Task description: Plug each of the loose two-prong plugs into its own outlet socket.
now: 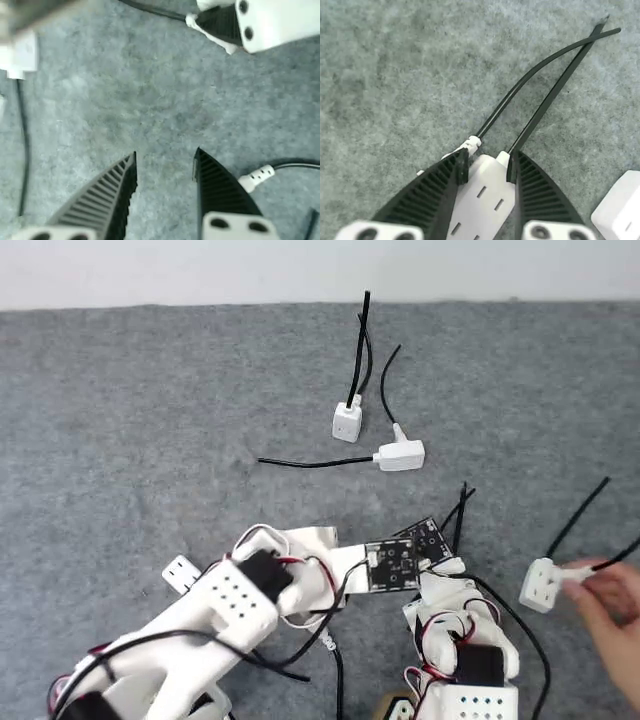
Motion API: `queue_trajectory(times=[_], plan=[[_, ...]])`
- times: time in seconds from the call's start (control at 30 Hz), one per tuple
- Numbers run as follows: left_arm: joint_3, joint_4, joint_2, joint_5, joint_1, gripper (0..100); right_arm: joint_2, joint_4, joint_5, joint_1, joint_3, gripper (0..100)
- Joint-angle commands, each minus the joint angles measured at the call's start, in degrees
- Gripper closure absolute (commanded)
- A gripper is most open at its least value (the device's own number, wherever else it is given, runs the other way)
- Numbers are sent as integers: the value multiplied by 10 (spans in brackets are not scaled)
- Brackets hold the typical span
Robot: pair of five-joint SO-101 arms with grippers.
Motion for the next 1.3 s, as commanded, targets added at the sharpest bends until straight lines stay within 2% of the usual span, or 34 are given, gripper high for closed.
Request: queue_trajectory(times=[0.0,0.7,0.93,1.27], plan=[[12,5,-66,-8,4,818,-2,8,-3,-7,10,847],[20,2,-73,-8,4,816,-2,8,-3,-7,10,847],[26,-28,-73,-8,-43,816,-2,8,-3,-7,10,847],[42,-47,-73,-8,-46,816,-2,8,-3,-7,10,847]])
